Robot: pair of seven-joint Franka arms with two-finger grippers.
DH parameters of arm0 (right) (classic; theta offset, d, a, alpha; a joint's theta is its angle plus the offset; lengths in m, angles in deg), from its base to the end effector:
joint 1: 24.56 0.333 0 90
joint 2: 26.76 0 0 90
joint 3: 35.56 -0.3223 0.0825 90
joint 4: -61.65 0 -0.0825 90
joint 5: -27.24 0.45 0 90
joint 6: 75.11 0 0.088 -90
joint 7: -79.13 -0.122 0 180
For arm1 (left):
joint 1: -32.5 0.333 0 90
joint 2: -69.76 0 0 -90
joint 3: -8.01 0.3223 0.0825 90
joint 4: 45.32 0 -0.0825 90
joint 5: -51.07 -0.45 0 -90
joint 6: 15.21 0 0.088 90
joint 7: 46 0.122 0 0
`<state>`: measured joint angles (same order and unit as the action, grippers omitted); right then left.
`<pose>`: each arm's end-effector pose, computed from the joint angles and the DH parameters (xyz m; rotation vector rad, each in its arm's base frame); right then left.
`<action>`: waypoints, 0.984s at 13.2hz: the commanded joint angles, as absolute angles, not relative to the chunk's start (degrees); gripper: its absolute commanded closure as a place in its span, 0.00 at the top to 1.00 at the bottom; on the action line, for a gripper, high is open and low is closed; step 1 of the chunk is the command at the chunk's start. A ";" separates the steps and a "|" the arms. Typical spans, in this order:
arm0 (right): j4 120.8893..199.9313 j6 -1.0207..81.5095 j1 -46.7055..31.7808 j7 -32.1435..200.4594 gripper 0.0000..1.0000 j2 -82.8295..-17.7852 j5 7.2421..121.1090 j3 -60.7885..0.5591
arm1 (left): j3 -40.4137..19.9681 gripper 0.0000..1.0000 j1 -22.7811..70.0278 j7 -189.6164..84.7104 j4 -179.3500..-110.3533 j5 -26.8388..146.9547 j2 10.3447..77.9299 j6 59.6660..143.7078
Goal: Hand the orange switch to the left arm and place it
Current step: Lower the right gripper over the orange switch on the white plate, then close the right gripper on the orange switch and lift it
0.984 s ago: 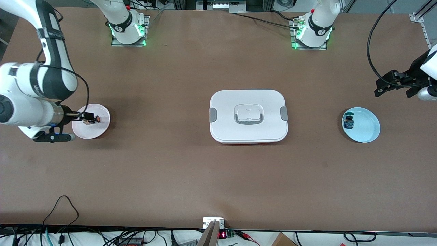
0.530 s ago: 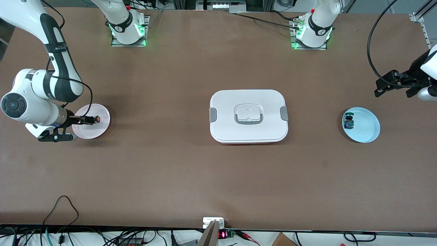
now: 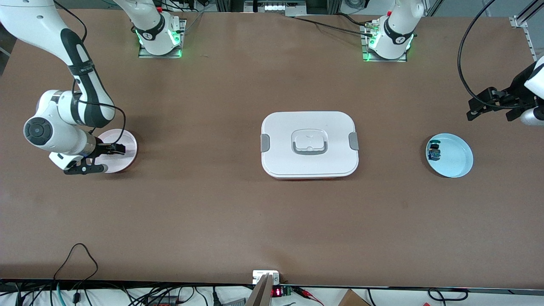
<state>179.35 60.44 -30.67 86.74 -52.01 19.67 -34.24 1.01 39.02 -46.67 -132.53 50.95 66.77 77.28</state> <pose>0.6152 -0.0837 0.1478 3.0514 0.1605 -0.2154 0.6422 -0.0032 0.6133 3.1363 0.0056 0.0632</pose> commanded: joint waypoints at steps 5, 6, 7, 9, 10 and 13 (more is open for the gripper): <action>182.59 65.07 -32.91 92.57 1.00 -52.86 18.63 -34.68 | 0.98 1.00 39.18 -45.83 -131.10 50.10 65.98 76.19; 182.59 65.07 -32.91 92.66 1.00 -53.03 18.63 -34.68 | 0.98 1.00 39.18 -45.83 -131.10 50.10 65.98 76.28; 182.59 65.16 -32.91 92.66 1.00 -53.38 18.63 -34.68 | 0.98 1.00 39.18 -45.83 -131.10 50.10 65.98 76.19; 182.50 65.34 -32.91 92.66 1.00 -53.83 18.63 -34.68 | 0.98 1.00 39.18 -45.83 -131.10 50.19 65.98 76.19; 182.50 65.34 -32.91 92.66 0.97 -53.91 18.63 -34.68 | 0.98 1.00 39.18 -45.83 -131.10 50.10 65.98 76.19; 182.59 64.99 -33.35 93.01 0.39 -53.83 18.63 -34.68 | 0.98 1.00 39.18 -45.83 -131.10 50.10 65.98 76.19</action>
